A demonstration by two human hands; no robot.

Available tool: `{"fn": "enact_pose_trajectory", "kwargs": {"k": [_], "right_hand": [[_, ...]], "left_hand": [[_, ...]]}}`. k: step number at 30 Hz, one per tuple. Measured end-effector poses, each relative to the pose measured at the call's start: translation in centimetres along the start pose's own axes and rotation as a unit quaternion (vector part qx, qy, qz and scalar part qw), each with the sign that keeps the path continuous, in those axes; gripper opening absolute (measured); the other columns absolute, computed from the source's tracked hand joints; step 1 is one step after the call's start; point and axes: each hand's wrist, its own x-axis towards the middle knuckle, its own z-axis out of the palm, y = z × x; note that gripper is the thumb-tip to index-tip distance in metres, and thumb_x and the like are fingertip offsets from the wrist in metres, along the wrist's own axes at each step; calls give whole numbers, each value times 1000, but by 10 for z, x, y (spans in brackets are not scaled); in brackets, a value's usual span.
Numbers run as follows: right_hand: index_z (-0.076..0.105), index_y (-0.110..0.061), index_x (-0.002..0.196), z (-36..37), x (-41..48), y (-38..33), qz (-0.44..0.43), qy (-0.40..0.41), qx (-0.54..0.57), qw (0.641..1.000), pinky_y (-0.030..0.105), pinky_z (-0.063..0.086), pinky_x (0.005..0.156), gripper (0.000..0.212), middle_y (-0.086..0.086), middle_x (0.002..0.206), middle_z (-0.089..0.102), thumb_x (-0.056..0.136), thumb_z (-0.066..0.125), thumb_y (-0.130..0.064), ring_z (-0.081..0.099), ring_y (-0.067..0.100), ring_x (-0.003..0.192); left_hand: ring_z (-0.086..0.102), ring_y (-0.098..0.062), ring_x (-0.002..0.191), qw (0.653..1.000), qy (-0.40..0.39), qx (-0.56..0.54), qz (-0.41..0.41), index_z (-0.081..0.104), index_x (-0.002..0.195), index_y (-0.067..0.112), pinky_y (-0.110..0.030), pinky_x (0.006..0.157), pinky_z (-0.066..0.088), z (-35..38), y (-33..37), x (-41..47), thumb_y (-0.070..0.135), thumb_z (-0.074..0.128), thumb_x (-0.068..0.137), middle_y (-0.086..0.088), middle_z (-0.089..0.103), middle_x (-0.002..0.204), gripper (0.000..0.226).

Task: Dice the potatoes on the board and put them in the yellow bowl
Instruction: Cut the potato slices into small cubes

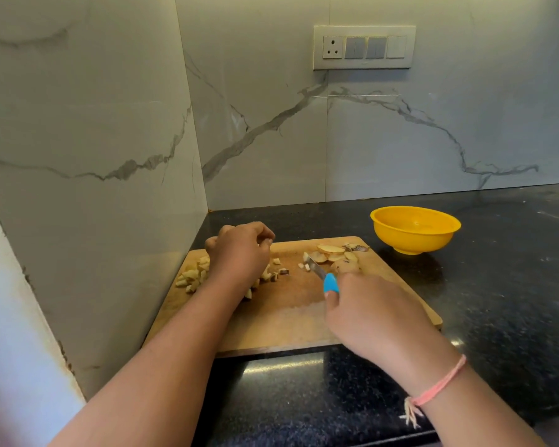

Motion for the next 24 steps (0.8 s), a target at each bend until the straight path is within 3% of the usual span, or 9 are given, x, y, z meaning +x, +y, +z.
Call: {"fn": "enact_pose_trajectory", "kwargs": {"k": [4,7,9,12,15,19,22,24], "right_hand": [[51,-23,122,5,-4,-3,-41,3,32,999,24,34,50,34,-6,80,52,99,35,-41,49,8,68],[49,-26,128,3,-2,-4,-68,-1,49,996,24,44,63,38,-5,102,60,98,37,-44,54,10,82],[51,-28,129,-3,2,2,-67,6,59,996,22,42,63,38,-5,106,61,97,40,-45,54,9,83],[62,-29,119,-16,12,21,-65,-4,120,991,20,35,49,33,-6,73,58,94,48,-44,52,4,58],[64,-32,117,-31,21,41,-39,-51,218,974,15,32,39,29,-3,56,53,91,57,-42,40,2,32],[67,-30,112,-42,30,62,-36,-88,248,964,15,28,36,26,1,54,53,88,61,-40,37,8,34],[65,-27,115,-48,40,73,-42,-92,233,967,17,29,34,29,2,55,55,89,60,-38,38,6,33],[65,-24,114,-50,48,78,-44,-81,231,968,17,30,35,28,3,56,56,90,59,-37,39,6,33]], "left_hand": [[48,-15,120,998,-8,-42,51,64,107,38,-39,94,29,3,2,-2,39,51,97,15,65,112,17],[53,-11,113,984,-43,-121,122,67,91,38,-47,102,34,2,3,-6,43,51,95,19,67,101,17],[54,-7,106,976,-86,-132,151,67,78,37,-46,103,31,0,4,-9,43,48,96,18,67,89,27],[51,-3,98,971,-101,-140,164,72,82,29,-36,96,24,-4,2,-9,42,47,97,8,68,88,32],[49,-3,102,971,-111,-151,146,72,85,31,-38,98,27,-4,-5,-5,44,52,93,17,64,93,26],[57,-15,105,981,-107,-128,98,66,77,39,-50,101,36,-2,-9,-2,47,55,91,19,66,90,20],[47,-17,118,994,-84,-36,55,65,95,39,-36,98,27,-2,-8,-2,44,52,94,14,65,103,14],[42,-16,123,996,-71,2,47,64,104,39,-35,90,22,-3,-7,-3,44,50,95,13,64,110,17]]}}
